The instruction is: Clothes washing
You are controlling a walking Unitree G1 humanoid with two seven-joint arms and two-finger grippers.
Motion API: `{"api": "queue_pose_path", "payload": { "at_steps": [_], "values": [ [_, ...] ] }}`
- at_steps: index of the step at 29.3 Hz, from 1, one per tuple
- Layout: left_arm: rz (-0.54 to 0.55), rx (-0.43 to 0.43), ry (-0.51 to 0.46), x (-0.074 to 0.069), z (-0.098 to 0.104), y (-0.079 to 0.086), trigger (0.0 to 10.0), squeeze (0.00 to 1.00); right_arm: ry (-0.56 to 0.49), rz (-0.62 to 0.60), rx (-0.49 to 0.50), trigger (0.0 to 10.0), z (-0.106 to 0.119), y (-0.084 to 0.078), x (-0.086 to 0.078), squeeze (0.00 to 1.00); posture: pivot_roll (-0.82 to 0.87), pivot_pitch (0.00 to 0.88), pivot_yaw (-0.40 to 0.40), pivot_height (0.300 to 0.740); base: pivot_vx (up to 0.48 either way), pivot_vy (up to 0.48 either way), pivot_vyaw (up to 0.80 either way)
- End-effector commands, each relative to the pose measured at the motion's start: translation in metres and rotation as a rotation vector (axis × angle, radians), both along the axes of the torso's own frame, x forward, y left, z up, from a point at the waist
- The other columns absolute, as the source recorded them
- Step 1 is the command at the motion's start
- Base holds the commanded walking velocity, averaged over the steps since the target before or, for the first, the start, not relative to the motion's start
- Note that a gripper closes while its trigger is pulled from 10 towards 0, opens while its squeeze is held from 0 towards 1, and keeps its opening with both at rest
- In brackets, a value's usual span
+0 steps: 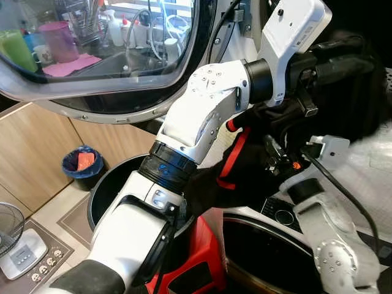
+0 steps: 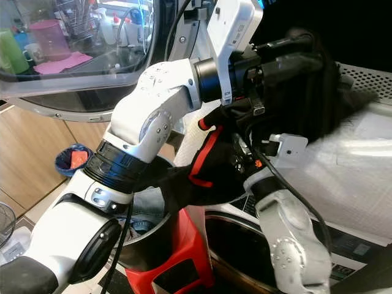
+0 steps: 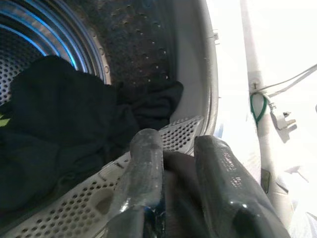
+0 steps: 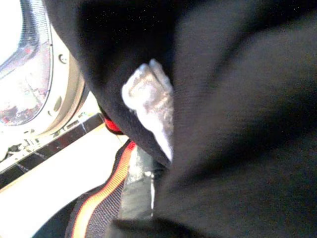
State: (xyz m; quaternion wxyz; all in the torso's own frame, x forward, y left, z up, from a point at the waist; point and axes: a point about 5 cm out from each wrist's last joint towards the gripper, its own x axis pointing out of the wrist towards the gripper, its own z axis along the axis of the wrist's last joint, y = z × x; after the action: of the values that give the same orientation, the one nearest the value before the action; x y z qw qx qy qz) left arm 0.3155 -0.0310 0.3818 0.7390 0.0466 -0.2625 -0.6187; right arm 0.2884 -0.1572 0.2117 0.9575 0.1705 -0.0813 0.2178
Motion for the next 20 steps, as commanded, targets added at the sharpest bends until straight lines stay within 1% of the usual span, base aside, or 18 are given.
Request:
{"api": "queue_pose_path", "payload": {
  "at_steps": [1, 6, 8, 9, 10, 11, 12, 14, 16, 17, 18, 19, 20],
  "values": [
    [-0.004, 0.003, -0.020, -0.001, 0.010, 0.002, 10.0, 1.00, -0.052, 0.041, -0.003, 0.0, 0.009, -0.002, -0.006, 0.00, -0.01, 0.132, 0.085, 0.740, 0.000, 0.000, 0.00],
    [0.033, 0.015, 0.009, 0.008, 0.006, 0.007, 10.0, 1.00, -0.064, 0.055, -0.037, 0.0, 0.009, -0.017, -0.006, 0.00, -0.01, 0.135, 0.086, 0.740, 0.000, 0.000, 0.00],
    [0.056, 0.022, 0.029, 0.014, 0.004, 0.009, 10.0, 1.00, -0.075, 0.059, -0.064, 0.0, 0.010, -0.027, -0.007, 0.00, 0.00, 0.135, 0.087, 0.740, 0.000, 0.000, 0.00],
    [0.070, 0.026, 0.049, 0.019, 0.003, 0.012, 10.0, 1.00, -0.078, 0.060, -0.082, 0.0, 0.012, -0.036, -0.008, 0.00, 0.00, 0.139, 0.087, 0.740, 0.000, 0.000, 0.00],
    [0.070, 0.026, 0.049, 0.019, 0.003, 0.012, 10.0, 1.00, -0.078, 0.060, -0.082, 0.0, 0.012, -0.036, -0.008, 0.00, 0.00, 0.139, 0.087, 0.740, 0.000, 0.000, 0.00],
    [0.078, 0.034, 0.071, 0.024, 0.000, 0.015, 10.0, 1.00, -0.086, 0.047, -0.098, 0.0, 0.015, -0.046, -0.009, 0.00, 0.00, 0.137, 0.088, 0.740, 0.000, 0.000, 0.00],
    [0.083, 0.038, 0.086, 0.026, -0.001, 0.017, 10.0, 1.00, -0.088, 0.045, -0.108, 0.0, 0.017, -0.051, -0.009, 0.00, 0.00, 0.140, 0.088, 0.740, 0.000, 0.000, 0.00],
    [0.086, 0.040, 0.095, 0.028, -0.002, 0.018, 10.0, 1.00, -0.088, 0.043, -0.113, 0.0, 0.018, -0.054, -0.009, 0.00, 0.00, 0.140, 0.088, 0.740, 0.000, 0.000, 0.00],
    [0.092, 0.050, 0.112, 0.031, -0.005, 0.019, 10.0, 1.00, -0.091, 0.040, -0.127, 0.0, 0.020, -0.061, -0.010, 0.00, 0.00, 0.141, 0.089, 0.740, 0.000, 0.000, 0.00],
    [0.097, 0.068, 0.131, 0.035, -0.009, 0.019, 10.0, 0.94, -0.099, 0.031, -0.146, 0.0, 0.023, -0.070, -0.012, 0.00, 0.00, 0.141, 0.090, 0.740, 0.000, 0.000, 0.00],
    [0.098, 0.075, 0.134, 0.036, -0.010, 0.019, 10.0, 0.94, -0.103, 0.030, -0.150, 0.0, 0.024, -0.072, -0.012, 0.00, 0.00, 0.141, 0.090, 0.740, 0.000, 0.000, 0.00],
    [0.096, 0.081, 0.136, 0.037, -0.011, 0.019, 10.0, 0.64, -0.104, 0.034, -0.155, 0.0, 0.024, -0.075, -0.013, 0.00, 0.00, 0.141, 0.090, 0.740, 0.000, 0.000, 0.00],
    [0.094, 0.093, 0.146, 0.039, -0.015, 0.018, 10.0, 0.00, -0.106, 0.041, -0.155, 0.0, 0.024, -0.080, -0.015, 0.00, 0.00, 0.141, 0.091, 0.740, 0.000, 0.000, 0.00]
  ]
}}
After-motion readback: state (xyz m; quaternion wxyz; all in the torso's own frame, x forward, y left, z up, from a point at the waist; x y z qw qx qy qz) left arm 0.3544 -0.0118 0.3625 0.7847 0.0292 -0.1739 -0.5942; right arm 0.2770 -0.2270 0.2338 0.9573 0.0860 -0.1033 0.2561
